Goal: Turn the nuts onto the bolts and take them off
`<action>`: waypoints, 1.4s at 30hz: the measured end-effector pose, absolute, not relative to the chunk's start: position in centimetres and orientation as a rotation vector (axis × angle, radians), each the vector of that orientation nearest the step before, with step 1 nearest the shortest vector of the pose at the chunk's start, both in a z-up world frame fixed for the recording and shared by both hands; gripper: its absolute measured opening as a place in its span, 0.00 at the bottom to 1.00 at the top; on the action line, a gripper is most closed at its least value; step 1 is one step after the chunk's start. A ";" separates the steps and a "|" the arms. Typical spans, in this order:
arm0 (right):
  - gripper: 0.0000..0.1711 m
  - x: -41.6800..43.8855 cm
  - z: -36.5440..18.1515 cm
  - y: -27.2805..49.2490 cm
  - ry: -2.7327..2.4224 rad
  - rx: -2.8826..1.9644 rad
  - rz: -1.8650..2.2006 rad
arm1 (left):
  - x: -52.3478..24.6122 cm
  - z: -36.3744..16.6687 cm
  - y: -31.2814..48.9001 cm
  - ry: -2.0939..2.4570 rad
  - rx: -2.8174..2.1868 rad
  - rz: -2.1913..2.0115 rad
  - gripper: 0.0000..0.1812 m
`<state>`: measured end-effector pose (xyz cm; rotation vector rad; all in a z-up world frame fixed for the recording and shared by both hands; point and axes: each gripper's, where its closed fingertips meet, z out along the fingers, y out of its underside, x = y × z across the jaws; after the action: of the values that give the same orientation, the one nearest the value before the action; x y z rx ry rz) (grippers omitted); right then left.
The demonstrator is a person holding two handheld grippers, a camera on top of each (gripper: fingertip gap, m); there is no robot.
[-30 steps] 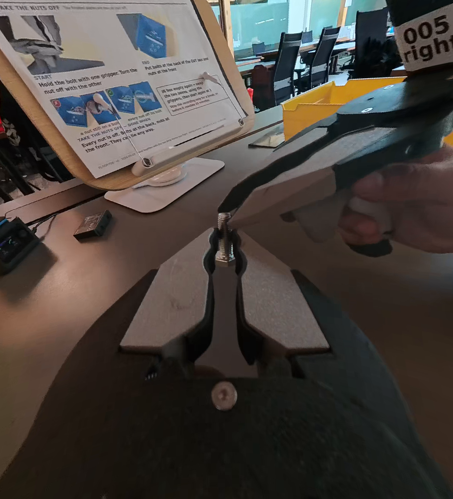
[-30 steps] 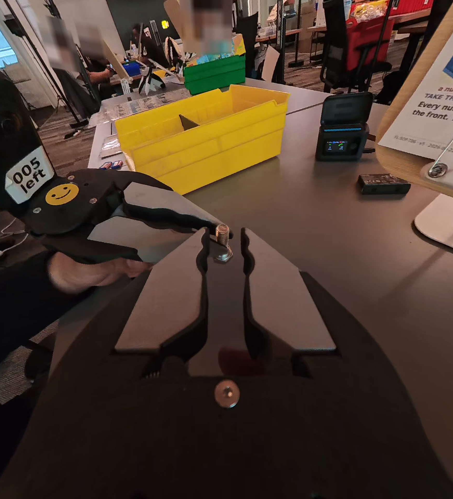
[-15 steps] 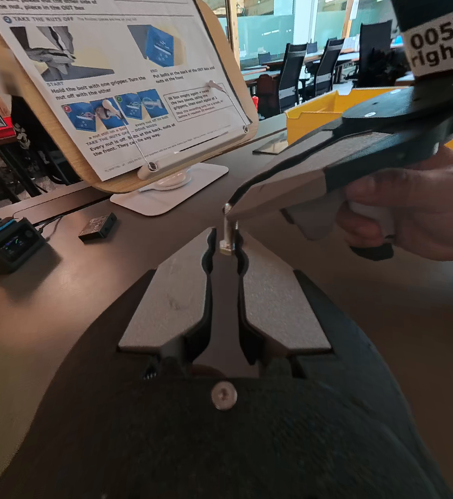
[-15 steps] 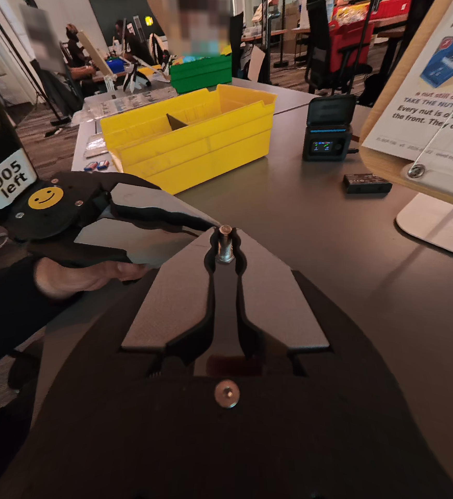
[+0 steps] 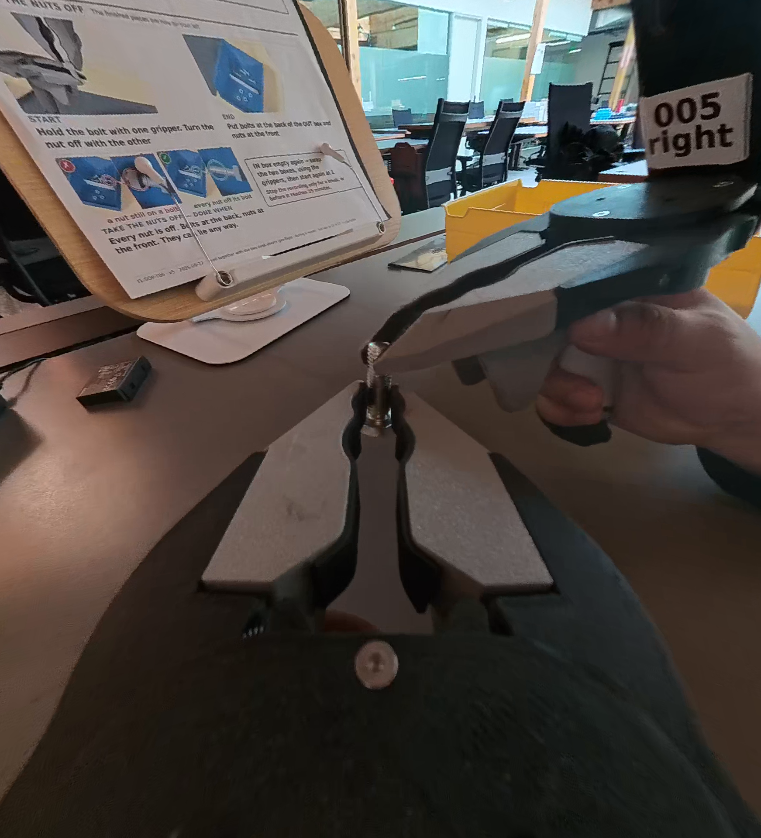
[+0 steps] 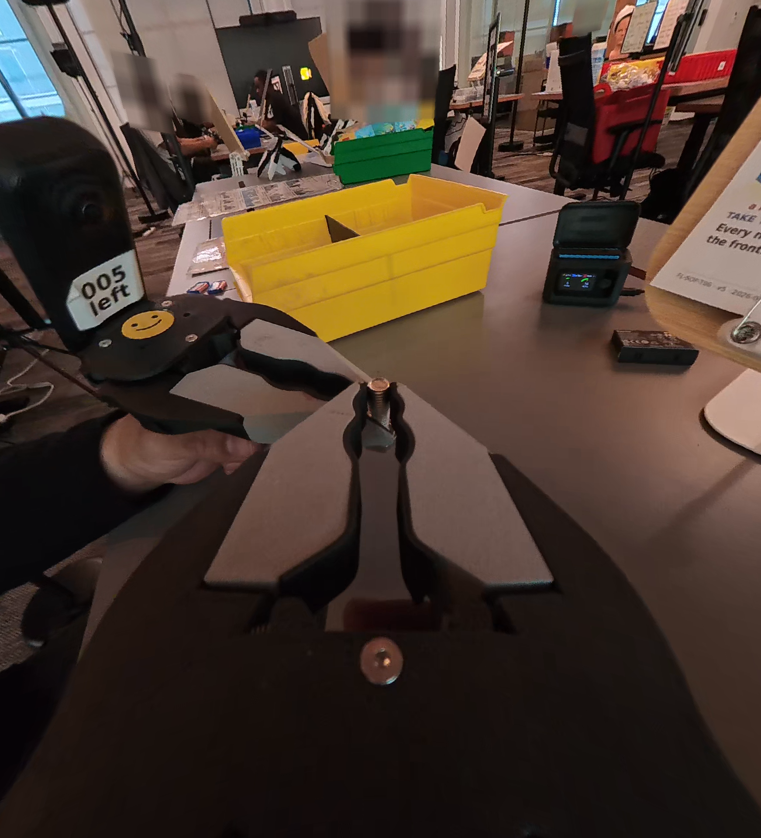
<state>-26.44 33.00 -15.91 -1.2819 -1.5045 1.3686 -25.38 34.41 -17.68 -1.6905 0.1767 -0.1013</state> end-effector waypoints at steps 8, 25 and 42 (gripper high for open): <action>0.04 -26.5 -16.0 32.3 -1.554 -1.211 1.290 | -25.4 -18.0 34.4 0.190 -1.716 -0.099 0.04; 0.04 -26.3 -15.6 32.8 -1.525 -1.229 1.307 | -25.4 -18.0 34.4 0.199 -1.713 -0.083 0.04; 0.16 -21.7 -24.8 36.9 -1.942 -1.392 0.980 | -25.0 -17.6 33.4 0.257 -1.678 -0.163 0.04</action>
<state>-21.73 36.93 -24.79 -1.3920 -1.9424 0.9803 -25.00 33.36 -17.61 -1.6780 0.2567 -0.1635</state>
